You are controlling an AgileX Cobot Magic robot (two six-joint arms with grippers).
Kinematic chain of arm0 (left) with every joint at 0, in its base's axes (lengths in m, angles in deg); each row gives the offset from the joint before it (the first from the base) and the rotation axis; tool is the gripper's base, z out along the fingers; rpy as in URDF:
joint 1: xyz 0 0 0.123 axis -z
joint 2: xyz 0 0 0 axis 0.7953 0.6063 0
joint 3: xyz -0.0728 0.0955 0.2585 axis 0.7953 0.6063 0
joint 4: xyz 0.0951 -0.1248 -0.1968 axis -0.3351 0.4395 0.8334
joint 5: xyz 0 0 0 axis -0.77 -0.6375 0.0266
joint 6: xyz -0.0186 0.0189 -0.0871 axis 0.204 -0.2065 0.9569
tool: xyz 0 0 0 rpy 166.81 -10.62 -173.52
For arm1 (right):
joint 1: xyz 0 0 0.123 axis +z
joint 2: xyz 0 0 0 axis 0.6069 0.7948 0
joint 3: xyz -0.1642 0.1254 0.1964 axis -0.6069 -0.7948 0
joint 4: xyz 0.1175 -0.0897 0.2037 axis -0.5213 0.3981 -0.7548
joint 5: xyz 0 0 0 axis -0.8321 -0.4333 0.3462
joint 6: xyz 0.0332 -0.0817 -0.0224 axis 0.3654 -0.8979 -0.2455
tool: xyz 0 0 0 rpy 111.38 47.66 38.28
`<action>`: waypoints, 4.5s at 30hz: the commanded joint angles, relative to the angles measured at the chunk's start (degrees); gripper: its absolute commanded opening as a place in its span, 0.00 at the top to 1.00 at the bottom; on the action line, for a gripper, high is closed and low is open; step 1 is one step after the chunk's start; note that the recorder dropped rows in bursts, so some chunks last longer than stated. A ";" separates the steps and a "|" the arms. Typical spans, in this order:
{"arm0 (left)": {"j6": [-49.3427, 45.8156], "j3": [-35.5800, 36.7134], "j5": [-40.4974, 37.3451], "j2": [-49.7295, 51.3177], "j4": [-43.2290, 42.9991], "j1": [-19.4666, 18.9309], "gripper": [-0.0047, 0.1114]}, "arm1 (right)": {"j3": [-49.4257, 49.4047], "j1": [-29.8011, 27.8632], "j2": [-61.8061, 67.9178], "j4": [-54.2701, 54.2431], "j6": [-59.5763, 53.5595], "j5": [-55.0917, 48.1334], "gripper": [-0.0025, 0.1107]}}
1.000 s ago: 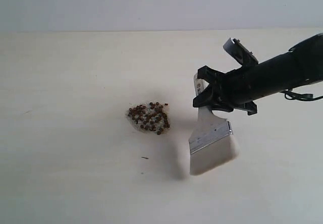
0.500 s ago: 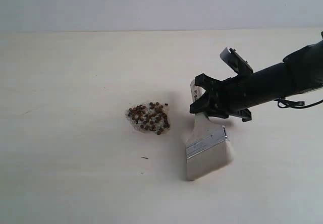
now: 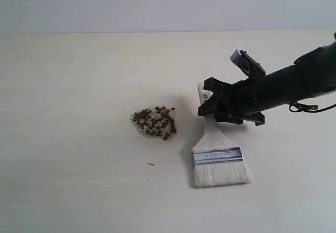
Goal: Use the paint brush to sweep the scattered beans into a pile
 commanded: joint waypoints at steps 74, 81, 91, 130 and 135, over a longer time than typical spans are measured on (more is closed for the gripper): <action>-0.21 0.14 0.19 -0.37 -0.18 0.07 0.96 | -43.80 -4.19 -114.35 50.79 21.81 34.47 0.98; -0.21 0.14 0.19 -0.37 -0.18 0.07 0.96 | -50.19 -4.19 -115.69 87.48 63.45 29.62 0.98; -0.21 0.14 0.19 -0.37 -0.18 0.07 0.96 | -53.06 -4.19 -117.03 88.52 60.67 21.72 0.98; -0.21 0.14 0.19 -0.37 -0.18 0.07 0.96 | -53.06 -4.19 -117.03 87.41 60.79 21.72 0.98; -0.21 0.14 0.19 -0.37 -0.18 0.07 0.96 | -53.06 -4.19 -117.03 87.41 60.90 20.85 0.98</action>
